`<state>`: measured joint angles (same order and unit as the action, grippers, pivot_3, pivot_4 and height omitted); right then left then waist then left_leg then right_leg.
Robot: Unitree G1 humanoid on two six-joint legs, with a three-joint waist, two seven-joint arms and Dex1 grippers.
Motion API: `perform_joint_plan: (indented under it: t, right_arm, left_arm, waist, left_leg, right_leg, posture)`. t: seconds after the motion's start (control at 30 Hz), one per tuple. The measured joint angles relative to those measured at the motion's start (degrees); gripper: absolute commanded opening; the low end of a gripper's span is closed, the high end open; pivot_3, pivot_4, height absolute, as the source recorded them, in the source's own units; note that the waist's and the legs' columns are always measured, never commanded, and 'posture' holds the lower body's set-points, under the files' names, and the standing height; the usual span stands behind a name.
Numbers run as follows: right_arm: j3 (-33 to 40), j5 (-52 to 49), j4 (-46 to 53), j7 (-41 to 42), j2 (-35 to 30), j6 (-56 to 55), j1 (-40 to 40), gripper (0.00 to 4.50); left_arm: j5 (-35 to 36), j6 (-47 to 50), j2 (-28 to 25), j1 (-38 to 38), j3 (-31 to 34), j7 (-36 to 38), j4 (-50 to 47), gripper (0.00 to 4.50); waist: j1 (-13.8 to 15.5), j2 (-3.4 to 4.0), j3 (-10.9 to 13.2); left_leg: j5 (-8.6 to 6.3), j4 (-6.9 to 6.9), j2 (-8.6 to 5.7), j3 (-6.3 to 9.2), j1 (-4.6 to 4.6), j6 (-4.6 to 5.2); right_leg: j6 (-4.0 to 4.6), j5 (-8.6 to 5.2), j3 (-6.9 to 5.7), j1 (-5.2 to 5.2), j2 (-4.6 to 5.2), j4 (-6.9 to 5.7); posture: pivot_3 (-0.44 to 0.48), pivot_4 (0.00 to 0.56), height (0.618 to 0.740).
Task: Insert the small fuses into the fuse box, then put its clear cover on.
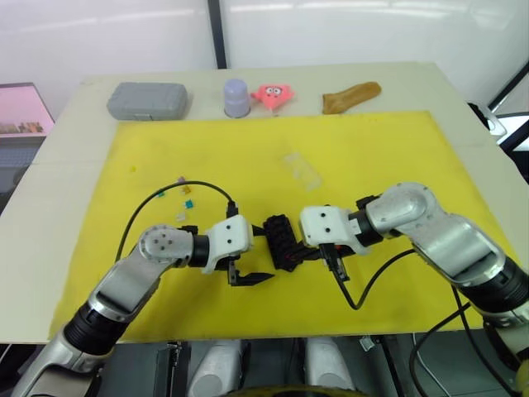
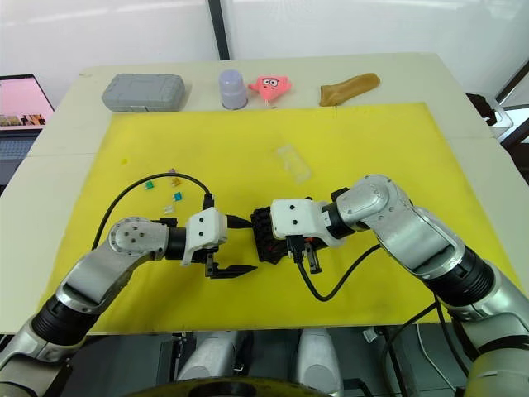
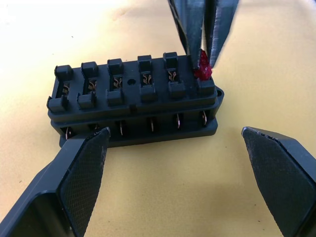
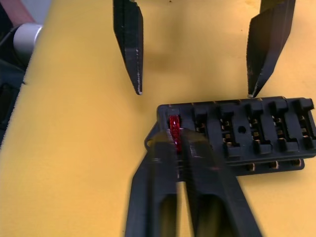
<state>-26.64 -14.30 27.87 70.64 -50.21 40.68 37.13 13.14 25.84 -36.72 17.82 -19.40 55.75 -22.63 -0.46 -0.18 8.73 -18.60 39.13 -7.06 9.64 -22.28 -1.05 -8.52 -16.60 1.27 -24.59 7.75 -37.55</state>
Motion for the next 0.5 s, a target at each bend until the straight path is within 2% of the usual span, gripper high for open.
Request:
perform_joint_plan:
  t: [0.07, 0.17, 0.27, 0.37, 0.47, 0.5]
  right_arm:
    - [1.54, -1.79, 0.14, 0.53, 0.0, 0.15, -0.54, 2.33]
    - [6.85, -5.85, 0.56, 1.2, 0.01, -0.02, -1.58, 2.33]
    - [13.43, -9.96, 0.95, 0.3, 1.95, -2.04, -6.16, 2.33]
    - [15.99, -11.96, 0.03, -2.15, 6.3, -4.66, -10.73, 1.5]
    - [16.22, -11.69, -2.25, -3.64, 8.54, -8.04, -15.04, 0.02]
    - [16.11, -11.74, -2.69, -4.11, 9.29, -8.42, -15.88, 0.02]
  left_arm:
    - [0.0, 0.01, 0.02, 0.11, 0.0, 0.01, 0.01, 4.5]
    - [0.02, 0.0, -0.11, 0.23, 0.13, 0.14, 0.04, 4.5]
    - [0.1, -0.79, -0.2, 0.34, 0.73, 0.7, 0.34, 4.5]
    - [0.13, -1.71, -0.06, 0.37, 1.16, 1.13, 0.76, 4.5]
    - [0.12, -2.47, 0.23, 0.37, 1.19, 1.38, 1.93, 4.5]
    - [0.12, -2.6, 0.35, 0.37, 1.19, 1.41, 2.17, 4.5]
  waist:
    - [0.03, 0.0, 0.0]
    - [0.04, 0.0, 0.0]
    - [0.1, -0.03, -0.02]
    - [-0.01, -0.03, -0.02]
    - [0.04, -0.03, -0.02]
    - [-0.03, -0.03, -0.02]
  left_leg:
    - [0.0, 0.0, 0.0, 0.0, 0.0, 0.0]
    - [0.0, 0.0, 0.0, 0.0, 0.0, 0.0]
    - [0.0, -0.01, 0.0, 0.03, 0.0, 0.0]
    - [0.0, 0.02, 0.0, 0.03, 0.01, 0.0]
    - [0.0, 0.03, -0.01, 0.03, 0.01, 0.0]
    - [0.0, 0.03, -0.01, 0.03, 0.01, 0.0]
  right_leg:
    - [0.0, 0.0, 0.0, 0.0, 0.0, 0.0]
    - [0.0, 0.0, 0.0, 0.01, 0.0, 0.0]
    - [0.0, 0.0, -0.03, 0.02, 0.0, 0.0]
    - [0.0, 0.0, -0.02, 0.02, 0.0, -0.02]
    - [0.0, 0.0, -0.03, 0.03, 0.0, -0.03]
    - [0.0, 0.0, -0.02, 0.02, 0.0, -0.03]
  posture:
    - [0.0, 0.15, 0.74]
    - [0.0, 0.15, 0.74]
    - [0.0, 0.15, 0.74]
    - [0.0, 0.15, 0.74]
    - [0.0, 0.15, 0.74]
    - [0.0, 0.15, 0.74]
